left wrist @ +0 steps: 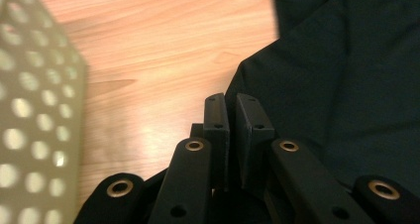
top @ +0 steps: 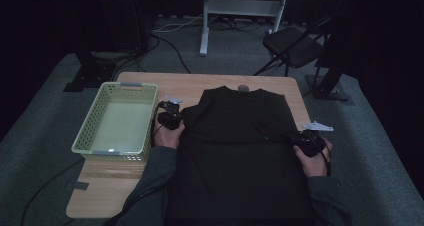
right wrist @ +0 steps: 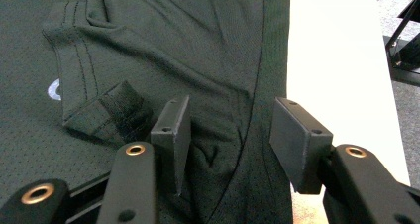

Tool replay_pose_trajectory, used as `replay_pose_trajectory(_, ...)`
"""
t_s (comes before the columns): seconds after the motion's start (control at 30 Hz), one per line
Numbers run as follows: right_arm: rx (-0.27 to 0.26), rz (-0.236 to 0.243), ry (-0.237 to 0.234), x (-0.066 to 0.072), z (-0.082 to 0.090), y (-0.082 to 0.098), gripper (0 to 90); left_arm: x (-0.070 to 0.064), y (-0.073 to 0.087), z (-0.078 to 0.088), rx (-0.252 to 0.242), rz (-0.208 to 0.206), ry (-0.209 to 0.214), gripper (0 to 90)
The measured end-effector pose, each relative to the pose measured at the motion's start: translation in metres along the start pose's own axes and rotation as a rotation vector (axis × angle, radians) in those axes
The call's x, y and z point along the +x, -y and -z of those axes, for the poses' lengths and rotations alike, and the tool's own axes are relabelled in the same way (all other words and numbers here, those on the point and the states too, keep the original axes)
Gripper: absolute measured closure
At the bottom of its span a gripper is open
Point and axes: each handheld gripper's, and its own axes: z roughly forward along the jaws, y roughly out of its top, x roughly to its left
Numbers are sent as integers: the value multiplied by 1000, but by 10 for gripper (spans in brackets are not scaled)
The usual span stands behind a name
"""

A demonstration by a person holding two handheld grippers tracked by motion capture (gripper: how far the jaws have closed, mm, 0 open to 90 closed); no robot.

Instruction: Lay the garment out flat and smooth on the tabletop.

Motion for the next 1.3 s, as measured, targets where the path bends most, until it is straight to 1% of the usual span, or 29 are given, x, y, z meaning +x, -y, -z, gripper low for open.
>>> replay_pose_trajectory(0.03, -1, -1, 0, 0, 0, 0, 501, 2, 0, 0, 1, 5, -16, 849)
replay_pose_trajectory(0.1, -1, -1, -1, 0, 0, 0, 501, 5, 0, -1, 10, 1, -59, 849)
replay_pose_trajectory(0.17, 0, -1, 0, 0, 0, 0, 501, 6, 0, -2, 12, 6, -66, 849)
replay_pose_trajectory(0.23, -1, -1, 0, 0, 0, 0, 501, 10, 0, -2, 15, 23, -90, 849)
replay_pose_trajectory(0.27, -1, -1, 0, 0, 0, 0, 501, 10, 0, -2, 15, 23, -90, 849)
replay_pose_trajectory(0.3, -1, -1, 0, 0, 0, 0, 501, 11, 0, -2, 10, 31, -99, 849)
replay_pose_trajectory(0.33, 0, -1, -1, 0, 0, 0, 501, 12, 0, -2, 13, 30, -103, 848)
replay_pose_trajectory(0.43, -1, -1, 0, 0, 0, 0, 501, 13, 0, 0, -2, 39, -88, 826)
replay_pose_trajectory(0.53, 0, -2, -1, 0, 0, 0, 500, 12, -1, 6, -32, 47, -84, 776)
replay_pose_trajectory(0.6, -1, -1, 0, 0, 0, 0, 500, 11, -1, 9, -47, 52, -84, 763)
replay_pose_trajectory(0.67, 0, -2, 0, 0, 0, 0, 500, 10, -1, 11, -54, 50, -52, 743)
replay_pose_trajectory(0.7, -1, -1, 0, 0, 0, 0, 500, 10, -1, 11, -54, 50, -52, 735)
replay_pose_trajectory(0.73, -1, -1, 0, 0, 0, 0, 500, 10, 0, 10, -48, 46, -28, 735)
replay_pose_trajectory(0.8, 0, -2, -1, 0, 0, 0, 500, 8, 1, 5, -25, 31, 7, 726)
replay_pose_trajectory(0.9, 0, -2, -1, 0, 0, 0, 500, 6, 4, -7, 29, 26, 33, 725)
replay_pose_trajectory(0.93, 0, -2, -1, 0, 0, 0, 500, 6, 5, -12, 46, 23, 29, 725)
replay_pose_trajectory(1.13, 2, -10, -7, -1, 0, 0, 500, 9, 7, -24, 86, 34, 21, 725)
replay_pose_trajectory(1.27, 4, -18, -17, -3, 0, 0, 501, 8, 6, -26, 83, 44, 12, 724)
replay_pose_trajectory(1.3, 5, -21, -20, -3, 0, 0, 500, 9, 5, -27, 85, 40, 6, 724)
